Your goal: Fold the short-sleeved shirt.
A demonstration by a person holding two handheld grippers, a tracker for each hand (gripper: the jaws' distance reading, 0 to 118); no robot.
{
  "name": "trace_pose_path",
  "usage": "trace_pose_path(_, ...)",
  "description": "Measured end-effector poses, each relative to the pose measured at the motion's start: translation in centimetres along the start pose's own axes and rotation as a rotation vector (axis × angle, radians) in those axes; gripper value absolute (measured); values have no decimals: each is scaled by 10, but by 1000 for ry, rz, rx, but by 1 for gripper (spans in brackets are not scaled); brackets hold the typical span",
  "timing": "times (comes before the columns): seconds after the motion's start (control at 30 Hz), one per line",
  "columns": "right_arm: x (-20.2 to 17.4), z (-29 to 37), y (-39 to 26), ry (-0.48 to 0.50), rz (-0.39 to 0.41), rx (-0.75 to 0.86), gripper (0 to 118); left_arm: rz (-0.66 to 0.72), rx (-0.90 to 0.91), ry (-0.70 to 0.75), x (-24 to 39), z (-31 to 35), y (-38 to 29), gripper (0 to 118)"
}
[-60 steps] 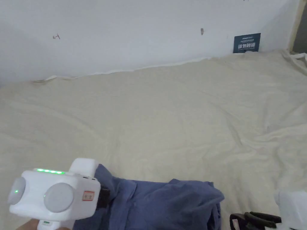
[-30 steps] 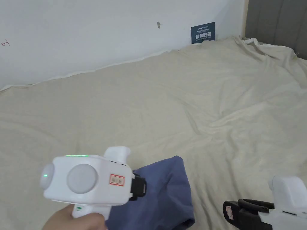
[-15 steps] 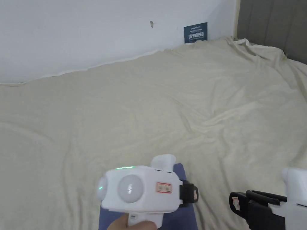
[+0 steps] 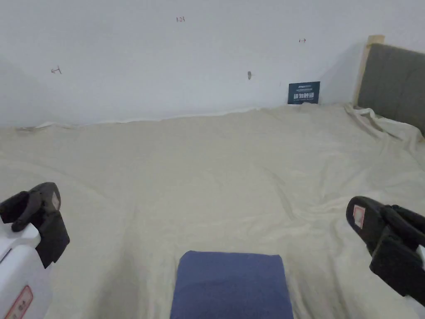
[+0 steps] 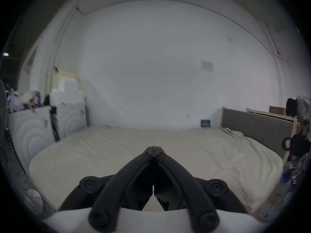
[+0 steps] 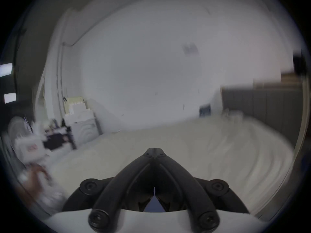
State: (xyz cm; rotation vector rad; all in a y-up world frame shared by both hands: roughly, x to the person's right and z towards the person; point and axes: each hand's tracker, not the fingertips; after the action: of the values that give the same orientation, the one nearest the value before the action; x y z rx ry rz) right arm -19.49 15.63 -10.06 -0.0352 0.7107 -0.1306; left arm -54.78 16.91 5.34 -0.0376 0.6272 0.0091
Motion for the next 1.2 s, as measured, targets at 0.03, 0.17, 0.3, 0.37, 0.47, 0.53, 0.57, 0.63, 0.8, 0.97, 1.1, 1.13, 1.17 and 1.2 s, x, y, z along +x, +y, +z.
trace_pose_path(0.03, -11, -2, -1, -69, 118, 53, 0, -18, 52, 44, -2, 6, -1, 0)
trace_pose_path(0.17, -26, -20, -25, -244, 188, 187, 0, -13, 113, 33, -3, 11, -19, 0)
trace_pose_path(0.3, -21, -33, -46, -327, 117, 69, 0, -67, 55, 55, 7, 5, -47, 0)
trace_pose_path(0.37, -21, -24, -52, -320, 115, 97, 0, -38, 21, 30, 9, 7, -55, 0)
trace_pose_path(0.47, -22, -19, -52, -325, 189, 105, 0, -18, -10, 21, 11, 9, -62, 0)
trace_pose_path(0.53, -23, -16, -52, -325, 194, 115, 0, -29, -24, 22, 12, 7, -64, 0)
trace_pose_path(0.57, -23, -15, -52, -326, 190, 119, 0, -32, -25, 24, 12, 7, -65, 0)
trace_pose_path(0.63, -23, -14, -52, -328, 179, 124, 0, -28, -26, 26, 12, 7, -65, 0)
trace_pose_path(0.8, -16, -12, -46, -306, 137, 130, 0, -31, -36, 34, 13, 5, -62, 0)
trace_pose_path(0.97, -8, -39, -22, -142, 140, 73, 0, -59, -38, 39, 1, 7, -57, 0)
trace_pose_path(1.1, 15, -115, -38, 241, -150, -450, 0, -10, -120, 10, -11, 3, -65, 0)
trace_pose_path(1.13, 15, -140, -56, 216, -182, -646, 0, -35, -141, 17, -12, 1, -69, 0)
trace_pose_path(1.17, 14, -157, -75, 183, -178, -783, 0, -64, -157, 21, -12, -1, -73, 0)
trace_pose_path(1.2, 13, -172, -96, 152, -131, -865, 0, -90, -169, 15, -13, -2, -77, 0)
